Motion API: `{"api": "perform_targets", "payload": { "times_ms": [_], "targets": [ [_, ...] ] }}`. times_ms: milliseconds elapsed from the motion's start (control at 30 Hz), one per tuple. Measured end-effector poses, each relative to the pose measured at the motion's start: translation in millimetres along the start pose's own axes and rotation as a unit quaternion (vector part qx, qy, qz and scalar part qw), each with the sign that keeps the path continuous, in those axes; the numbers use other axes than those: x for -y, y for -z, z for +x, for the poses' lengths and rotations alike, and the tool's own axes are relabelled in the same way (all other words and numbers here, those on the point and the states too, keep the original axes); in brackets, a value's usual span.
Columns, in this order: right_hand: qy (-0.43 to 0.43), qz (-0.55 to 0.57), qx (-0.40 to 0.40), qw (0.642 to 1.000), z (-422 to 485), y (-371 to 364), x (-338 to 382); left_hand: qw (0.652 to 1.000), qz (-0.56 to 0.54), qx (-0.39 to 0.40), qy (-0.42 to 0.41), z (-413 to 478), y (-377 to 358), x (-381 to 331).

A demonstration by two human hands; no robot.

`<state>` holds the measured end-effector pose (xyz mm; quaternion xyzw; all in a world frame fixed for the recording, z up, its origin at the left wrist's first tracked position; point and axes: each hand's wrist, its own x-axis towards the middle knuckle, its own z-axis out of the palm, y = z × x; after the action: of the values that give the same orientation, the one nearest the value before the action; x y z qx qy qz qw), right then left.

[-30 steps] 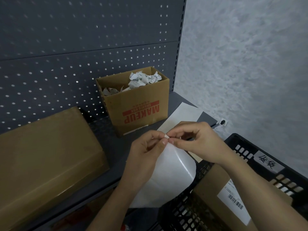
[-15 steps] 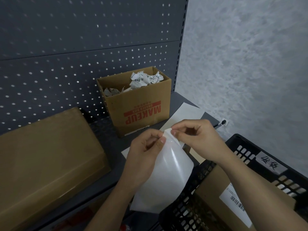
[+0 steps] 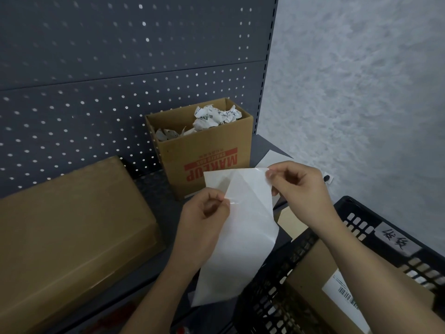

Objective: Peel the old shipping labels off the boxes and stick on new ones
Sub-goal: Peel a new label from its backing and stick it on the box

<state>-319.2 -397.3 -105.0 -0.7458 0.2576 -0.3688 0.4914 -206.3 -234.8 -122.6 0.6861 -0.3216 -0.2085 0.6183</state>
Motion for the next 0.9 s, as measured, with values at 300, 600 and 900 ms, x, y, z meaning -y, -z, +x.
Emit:
{"api": "perform_targets", "payload": {
  "times_ms": [300, 600, 900],
  "targets": [
    [0.007, 0.022, -0.061, 0.998, 7, 7, 3, 0.999, 0.004, -0.038, 0.009, 1, 11, 1],
    [0.000, 0.022, -0.104, 0.994, 9, 8, 3, 0.995, 0.002, -0.099, -0.002, -3, 20, 1],
    [-0.033, 0.012, -0.135, 0.990, 12, 10, -3, 0.987, -0.007, -0.156, -0.023, -5, 28, -2]
  ]
}}
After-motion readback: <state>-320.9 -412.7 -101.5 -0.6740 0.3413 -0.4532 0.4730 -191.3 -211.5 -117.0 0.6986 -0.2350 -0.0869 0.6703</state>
